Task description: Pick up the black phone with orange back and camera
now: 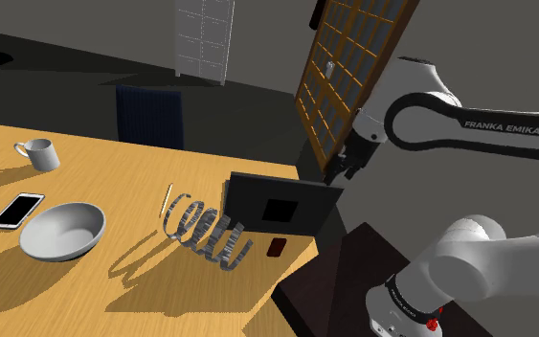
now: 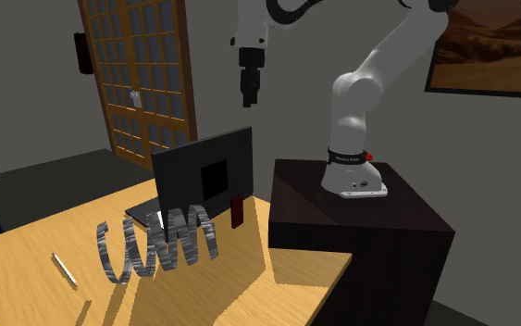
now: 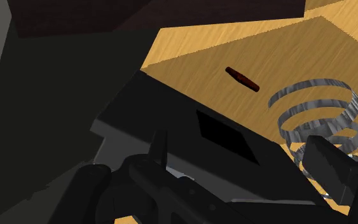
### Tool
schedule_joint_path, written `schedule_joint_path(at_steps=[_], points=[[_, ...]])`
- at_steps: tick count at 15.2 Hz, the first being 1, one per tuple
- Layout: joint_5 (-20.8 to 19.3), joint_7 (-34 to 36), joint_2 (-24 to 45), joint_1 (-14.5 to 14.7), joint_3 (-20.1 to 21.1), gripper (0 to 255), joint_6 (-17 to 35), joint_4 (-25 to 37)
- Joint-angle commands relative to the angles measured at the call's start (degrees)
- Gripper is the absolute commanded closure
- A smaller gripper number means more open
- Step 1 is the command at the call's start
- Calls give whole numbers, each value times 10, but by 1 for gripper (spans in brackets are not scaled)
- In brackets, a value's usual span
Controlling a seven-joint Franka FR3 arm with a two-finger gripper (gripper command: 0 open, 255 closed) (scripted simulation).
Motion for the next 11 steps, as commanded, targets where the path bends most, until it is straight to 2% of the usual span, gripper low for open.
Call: schedule_joint_path(at_steps=[1, 6, 11], points=[[10, 14, 10, 7, 17, 0, 51, -33], [30, 48, 75, 23, 62, 0, 186, -89], [36, 92, 187, 24, 115, 0, 340, -117]])
